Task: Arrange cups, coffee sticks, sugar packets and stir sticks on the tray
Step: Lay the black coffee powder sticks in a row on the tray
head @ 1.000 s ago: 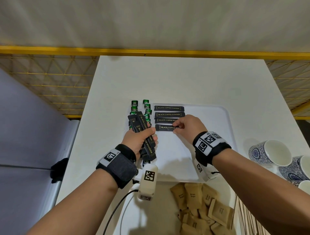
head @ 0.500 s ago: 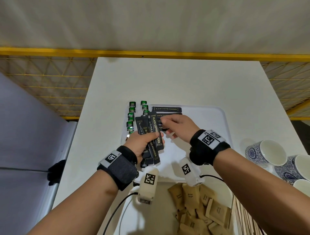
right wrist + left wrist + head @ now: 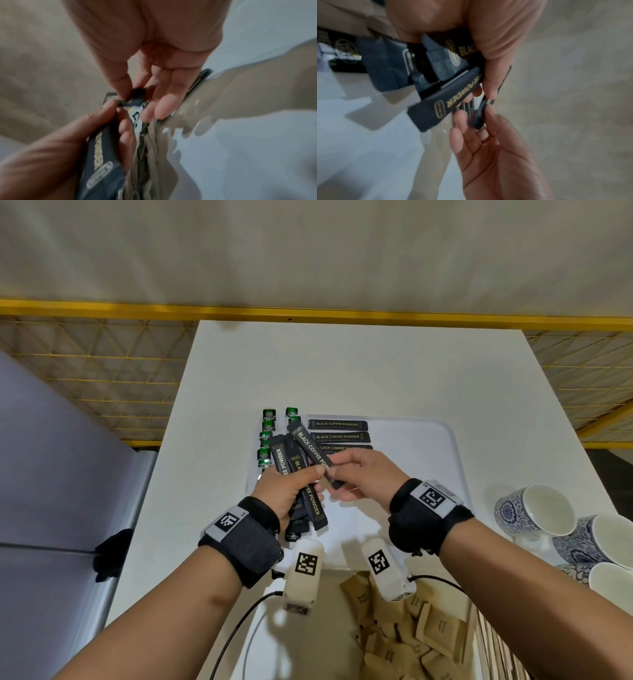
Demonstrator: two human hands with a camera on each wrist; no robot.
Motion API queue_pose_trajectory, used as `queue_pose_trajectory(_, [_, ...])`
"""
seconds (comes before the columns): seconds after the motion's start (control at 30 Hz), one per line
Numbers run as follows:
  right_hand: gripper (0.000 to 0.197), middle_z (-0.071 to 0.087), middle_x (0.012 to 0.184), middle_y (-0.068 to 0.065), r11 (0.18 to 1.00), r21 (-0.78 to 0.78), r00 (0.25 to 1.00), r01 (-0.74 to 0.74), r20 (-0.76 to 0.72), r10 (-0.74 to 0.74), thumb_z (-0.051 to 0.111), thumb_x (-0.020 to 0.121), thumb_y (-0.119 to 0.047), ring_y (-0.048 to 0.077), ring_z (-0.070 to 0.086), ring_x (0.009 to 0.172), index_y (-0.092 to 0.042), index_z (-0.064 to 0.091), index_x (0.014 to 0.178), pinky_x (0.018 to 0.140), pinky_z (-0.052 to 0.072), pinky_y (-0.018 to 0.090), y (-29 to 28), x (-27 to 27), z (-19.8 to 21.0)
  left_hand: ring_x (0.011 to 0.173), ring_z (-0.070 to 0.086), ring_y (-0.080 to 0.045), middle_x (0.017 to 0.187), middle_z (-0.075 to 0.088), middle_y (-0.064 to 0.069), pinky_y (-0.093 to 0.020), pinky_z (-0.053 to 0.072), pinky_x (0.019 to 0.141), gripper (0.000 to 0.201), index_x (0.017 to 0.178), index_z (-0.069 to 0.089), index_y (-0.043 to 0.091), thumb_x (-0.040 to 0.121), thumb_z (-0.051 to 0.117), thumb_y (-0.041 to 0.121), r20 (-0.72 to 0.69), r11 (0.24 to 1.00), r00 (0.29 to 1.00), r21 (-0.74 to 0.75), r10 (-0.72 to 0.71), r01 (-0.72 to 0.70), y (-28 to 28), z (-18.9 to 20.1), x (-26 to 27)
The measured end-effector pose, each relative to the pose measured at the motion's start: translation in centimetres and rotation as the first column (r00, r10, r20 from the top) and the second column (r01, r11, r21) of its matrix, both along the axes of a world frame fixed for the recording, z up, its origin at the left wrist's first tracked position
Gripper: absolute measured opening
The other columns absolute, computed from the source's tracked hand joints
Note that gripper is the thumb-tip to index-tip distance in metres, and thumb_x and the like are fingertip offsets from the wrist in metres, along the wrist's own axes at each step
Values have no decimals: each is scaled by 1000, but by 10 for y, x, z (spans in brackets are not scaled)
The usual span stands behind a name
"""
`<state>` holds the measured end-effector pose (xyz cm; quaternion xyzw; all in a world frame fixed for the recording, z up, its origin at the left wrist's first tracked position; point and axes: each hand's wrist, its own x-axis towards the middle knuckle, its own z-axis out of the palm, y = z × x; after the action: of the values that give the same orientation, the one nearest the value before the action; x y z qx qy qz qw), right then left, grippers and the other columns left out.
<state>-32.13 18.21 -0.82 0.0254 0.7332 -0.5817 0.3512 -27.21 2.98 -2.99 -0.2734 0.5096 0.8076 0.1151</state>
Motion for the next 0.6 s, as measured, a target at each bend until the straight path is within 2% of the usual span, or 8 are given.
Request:
queue_pose_trajectory(0.13, [23,60,76,3,985,8,983,175,-59,-174,48,96,-6,10,55,60,-19,67,103,65,56,22,22,-15,-5,61,54,-23,69,55,-10,-42,48,72,14,85,63,12,79,75,9,29,993,998,108,50,-53,-7,-5,1])
queue_pose_trajectory(0.23, [24,55,66,6,974,89,978,209,-40,-206,49,96,-6,15,52,56,-12,68,108,68,57,28,43,-20,-13,55,53,-22,62,57,-8,-38,50,68,14,84,61,15,80,74,10,55,991,995,99,80,-85,-14,-6,1])
queue_pose_trajectory(0.37, [15,57,65,8,967,189,985,172,-34,-169,56,93,-4,16,54,55,-11,69,98,61,57,24,51,-14,-21,49,53,-20,56,59,-4,-30,51,56,11,86,61,13,82,71,10,64,990,991,67,117,-121,-15,-5,-1])
queue_pose_trajectory(0.47, [8,63,68,7,951,258,985,168,-72,-154,65,88,-9,16,57,56,-8,68,95,63,57,29,45,-11,-28,48,52,-20,55,59,-5,-30,51,55,11,83,61,13,82,71,9,66,991,992,76,107,-112,-13,-4,-2])
queue_pose_trajectory(0.53, [9,64,68,3,921,363,979,144,-185,-80,71,83,-17,16,57,56,-13,66,90,63,54,31,43,-11,-31,48,52,-20,54,59,-4,-29,50,54,11,80,60,14,83,70,9,58,992,994,81,88,-92,-11,-2,-2])
queue_pose_trajectory(0.6, [14,60,73,-3,850,518,946,93,-313,87,75,78,-26,14,56,59,-20,65,84,62,48,26,43,-14,-30,49,52,-20,54,58,-4,-29,50,54,12,79,60,15,83,69,9,56,993,996,87,75,-80,-11,-2,-3])
